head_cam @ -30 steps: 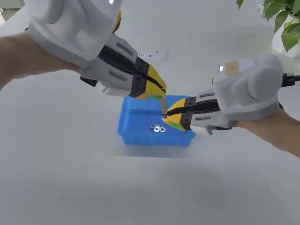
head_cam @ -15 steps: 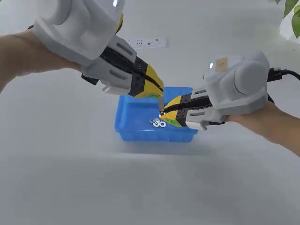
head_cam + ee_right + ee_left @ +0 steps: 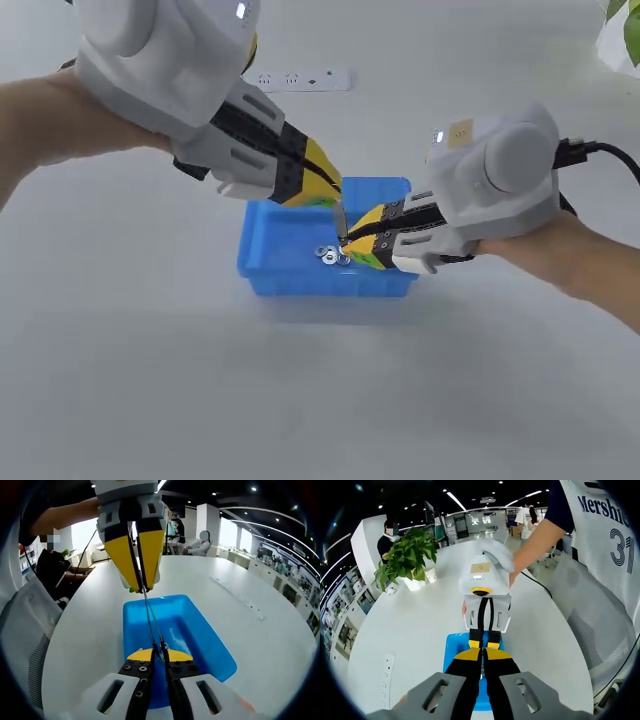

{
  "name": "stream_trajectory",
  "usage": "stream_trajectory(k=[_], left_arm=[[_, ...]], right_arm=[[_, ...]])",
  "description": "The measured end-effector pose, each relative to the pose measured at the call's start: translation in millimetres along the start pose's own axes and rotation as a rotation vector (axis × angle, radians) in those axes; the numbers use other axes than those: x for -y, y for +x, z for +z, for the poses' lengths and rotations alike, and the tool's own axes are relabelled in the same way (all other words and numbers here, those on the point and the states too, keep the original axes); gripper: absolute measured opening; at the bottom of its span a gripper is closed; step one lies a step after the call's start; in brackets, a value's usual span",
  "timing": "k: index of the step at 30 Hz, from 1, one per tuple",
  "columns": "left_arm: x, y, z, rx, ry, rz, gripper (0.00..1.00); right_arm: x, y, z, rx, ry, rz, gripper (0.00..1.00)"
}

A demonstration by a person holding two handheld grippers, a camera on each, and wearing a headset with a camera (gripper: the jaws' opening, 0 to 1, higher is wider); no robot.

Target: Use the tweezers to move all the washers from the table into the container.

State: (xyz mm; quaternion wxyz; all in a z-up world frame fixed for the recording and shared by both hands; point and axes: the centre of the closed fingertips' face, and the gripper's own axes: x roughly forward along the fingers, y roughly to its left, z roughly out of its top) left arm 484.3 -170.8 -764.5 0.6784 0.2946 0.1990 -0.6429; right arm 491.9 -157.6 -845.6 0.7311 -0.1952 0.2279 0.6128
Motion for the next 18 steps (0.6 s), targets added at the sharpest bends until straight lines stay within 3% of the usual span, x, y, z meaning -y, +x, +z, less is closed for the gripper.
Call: stream_trajectory(k=[18], left_arm=[[1.6,0.9,-2.1,-0.021,0.011,-0.004,0.05]], right_arm=[[1.3,-3.8,2.5,0.014,0.025,-0.012,0.1]])
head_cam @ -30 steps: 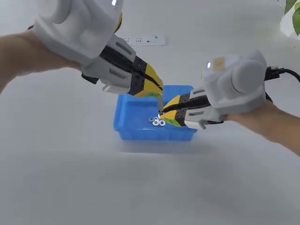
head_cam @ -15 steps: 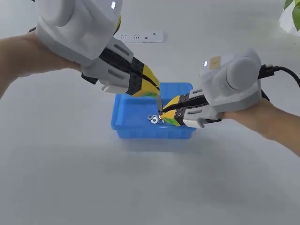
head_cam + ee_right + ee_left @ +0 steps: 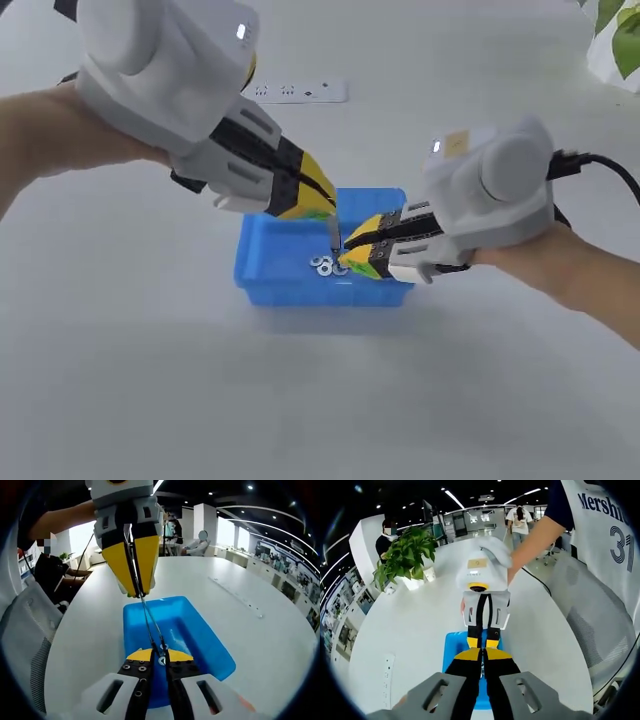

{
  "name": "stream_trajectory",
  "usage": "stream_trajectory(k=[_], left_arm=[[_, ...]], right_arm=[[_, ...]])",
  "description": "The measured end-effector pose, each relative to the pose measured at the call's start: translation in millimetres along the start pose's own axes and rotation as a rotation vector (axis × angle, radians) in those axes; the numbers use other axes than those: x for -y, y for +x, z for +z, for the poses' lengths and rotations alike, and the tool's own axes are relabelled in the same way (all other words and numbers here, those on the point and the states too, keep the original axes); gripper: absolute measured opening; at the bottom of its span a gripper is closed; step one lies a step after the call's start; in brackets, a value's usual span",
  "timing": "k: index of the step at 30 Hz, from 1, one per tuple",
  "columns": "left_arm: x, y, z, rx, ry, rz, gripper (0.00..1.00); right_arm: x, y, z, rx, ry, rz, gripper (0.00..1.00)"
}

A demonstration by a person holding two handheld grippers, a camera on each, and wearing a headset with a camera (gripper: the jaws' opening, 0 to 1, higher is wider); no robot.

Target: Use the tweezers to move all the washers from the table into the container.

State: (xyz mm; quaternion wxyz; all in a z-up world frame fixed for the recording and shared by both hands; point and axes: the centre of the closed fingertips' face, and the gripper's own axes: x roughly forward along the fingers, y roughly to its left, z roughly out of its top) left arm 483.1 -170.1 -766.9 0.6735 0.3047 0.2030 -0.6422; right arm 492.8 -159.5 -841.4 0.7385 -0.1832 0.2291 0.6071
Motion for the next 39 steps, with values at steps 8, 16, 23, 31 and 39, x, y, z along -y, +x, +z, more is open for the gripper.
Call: stream_trajectory(k=[8,16,23,31,39], left_arm=[[-1.6,-10.0,9.6,-0.006,0.032,0.023,0.05],[2.6,-19.2,23.5,-0.003,0.056,0.035,0.05],[9.8,-28.8,44.4,0.018,0.089,0.047,0.05],[21.3,-41.8,49.8,0.008,0.1,0.068,0.05],[53.0,-47.6,44.8,0.037,0.065,0.073,0.05]], right_arm=[[-5.2,-1.4,6.0,0.007,-0.013,0.004,0.11],[-9.8,-8.0,20.4,0.036,-0.026,-0.012,0.14],[-15.7,-12.0,36.9,0.072,-0.041,-0.021,0.14],[-28.1,-22.8,44.8,0.07,-0.094,-0.026,0.1],[-53.2,-41.5,32.0,-0.004,-0.145,-0.004,0.08]])
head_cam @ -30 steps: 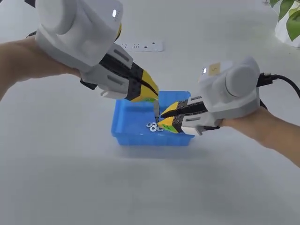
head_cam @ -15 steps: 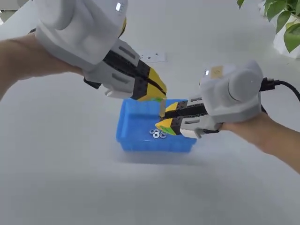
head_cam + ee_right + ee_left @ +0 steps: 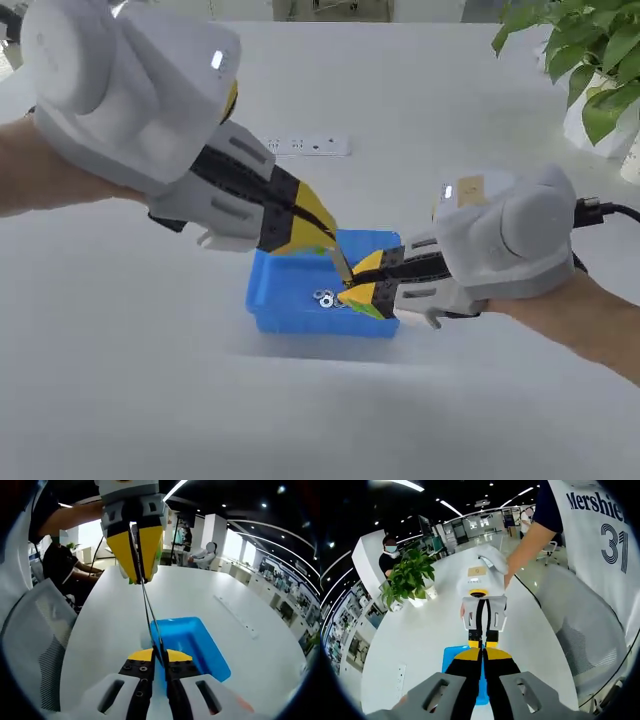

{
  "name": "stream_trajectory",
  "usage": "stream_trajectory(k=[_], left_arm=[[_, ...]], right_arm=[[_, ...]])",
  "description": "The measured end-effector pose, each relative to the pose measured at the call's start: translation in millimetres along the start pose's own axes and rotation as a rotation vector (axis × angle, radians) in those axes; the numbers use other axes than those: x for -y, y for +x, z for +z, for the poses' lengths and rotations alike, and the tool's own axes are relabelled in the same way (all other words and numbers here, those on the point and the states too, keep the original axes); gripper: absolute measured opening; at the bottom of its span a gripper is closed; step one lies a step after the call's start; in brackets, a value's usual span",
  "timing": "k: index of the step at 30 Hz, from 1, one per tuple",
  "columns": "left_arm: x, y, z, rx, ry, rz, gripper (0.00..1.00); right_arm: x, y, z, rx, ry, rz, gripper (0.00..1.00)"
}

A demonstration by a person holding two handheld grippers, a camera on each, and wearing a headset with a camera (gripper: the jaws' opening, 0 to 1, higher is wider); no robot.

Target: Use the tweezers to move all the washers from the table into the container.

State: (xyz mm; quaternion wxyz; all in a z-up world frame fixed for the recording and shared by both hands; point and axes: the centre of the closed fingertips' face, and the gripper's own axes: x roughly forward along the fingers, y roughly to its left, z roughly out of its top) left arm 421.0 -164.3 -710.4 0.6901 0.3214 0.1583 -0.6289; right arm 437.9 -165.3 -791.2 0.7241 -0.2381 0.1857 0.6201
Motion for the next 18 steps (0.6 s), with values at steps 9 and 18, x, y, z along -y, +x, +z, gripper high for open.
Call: stream_trajectory(k=[9,18], left_arm=[[29.9,-4.1,-13.8,0.012,-0.063,0.027,0.05],[60.2,3.4,-44.5,-0.002,-0.153,0.016,0.05]], right_arm=[[-30.2,-3.1,-10.0,-0.08,-0.046,0.032,0.07],[-54.7,3.6,-27.5,-0.155,-0.056,0.07,0.07]])
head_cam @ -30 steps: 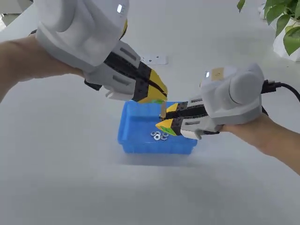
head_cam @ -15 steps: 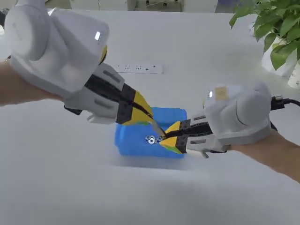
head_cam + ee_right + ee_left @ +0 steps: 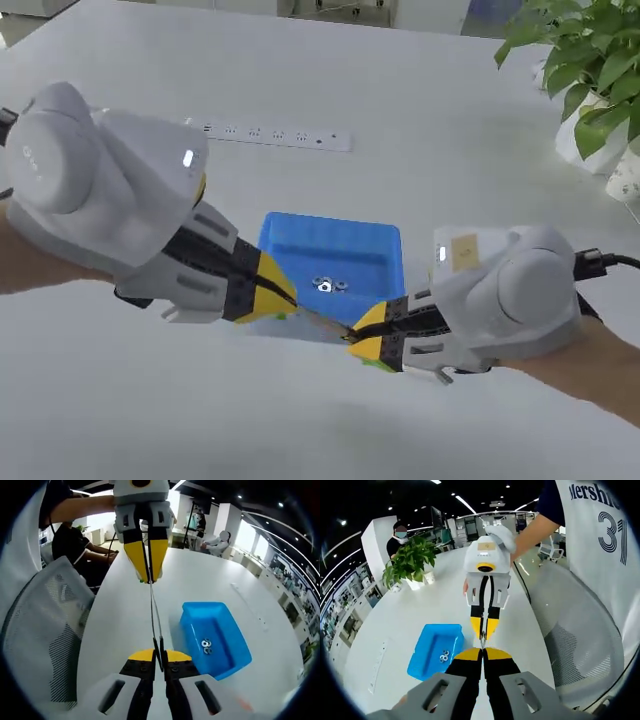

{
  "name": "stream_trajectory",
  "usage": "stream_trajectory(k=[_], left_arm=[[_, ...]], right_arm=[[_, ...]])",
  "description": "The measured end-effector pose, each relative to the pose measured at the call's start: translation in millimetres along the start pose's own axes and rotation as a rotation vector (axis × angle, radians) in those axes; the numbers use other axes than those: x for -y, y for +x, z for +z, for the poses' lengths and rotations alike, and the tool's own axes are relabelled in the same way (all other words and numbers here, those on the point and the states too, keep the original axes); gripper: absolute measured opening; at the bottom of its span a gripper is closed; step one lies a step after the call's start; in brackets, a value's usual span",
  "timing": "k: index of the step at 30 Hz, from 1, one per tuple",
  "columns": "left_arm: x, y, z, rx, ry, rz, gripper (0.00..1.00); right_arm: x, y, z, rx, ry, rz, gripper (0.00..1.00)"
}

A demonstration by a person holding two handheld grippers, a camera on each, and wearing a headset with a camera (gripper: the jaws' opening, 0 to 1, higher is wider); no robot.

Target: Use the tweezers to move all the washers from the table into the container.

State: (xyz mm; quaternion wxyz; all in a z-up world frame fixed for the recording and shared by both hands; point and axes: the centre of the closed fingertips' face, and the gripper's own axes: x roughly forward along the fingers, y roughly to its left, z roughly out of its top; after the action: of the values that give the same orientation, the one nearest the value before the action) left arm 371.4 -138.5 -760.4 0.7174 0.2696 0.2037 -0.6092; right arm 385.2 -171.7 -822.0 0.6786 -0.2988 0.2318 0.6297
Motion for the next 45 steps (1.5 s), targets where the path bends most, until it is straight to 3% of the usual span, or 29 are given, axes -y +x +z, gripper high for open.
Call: stream_trajectory(k=[7,12,20,27,33,43,45], left_arm=[[12.0,15.2,-26.1,-0.01,-0.061,-0.045,0.05],[9.0,23.9,-39.4,-0.019,-0.093,-0.049,0.05],[7.7,46.8,-67.1,-0.069,-0.144,-0.083,0.05],[3.4,59.1,-76.9,-0.084,-0.155,-0.078,0.05],[2.2,67.1,-90.8,-0.128,-0.147,-0.089,0.05],[4.5,75.2,-104.7,-0.181,-0.129,-0.064,0.06],[4.8,75.0,-102.7,-0.168,-0.155,-0.062,0.06]], right_arm=[[-12.1,13.5,-18.9,-0.061,-0.011,0.041,0.07],[-9.4,19.8,-29.1,-0.079,0.017,0.05,0.07],[-7.6,32.3,-49.2,-0.134,0.021,0.069,0.07],[-4.3,34.7,-58.9,-0.145,0.042,0.069,0.07],[-1.7,38.0,-60.6,-0.159,0.029,0.068,0.07],[-2.4,38.1,-60.0,-0.173,0.013,0.06,0.08],[-2.5,37.7,-60.3,-0.177,0.011,0.058,0.07]])
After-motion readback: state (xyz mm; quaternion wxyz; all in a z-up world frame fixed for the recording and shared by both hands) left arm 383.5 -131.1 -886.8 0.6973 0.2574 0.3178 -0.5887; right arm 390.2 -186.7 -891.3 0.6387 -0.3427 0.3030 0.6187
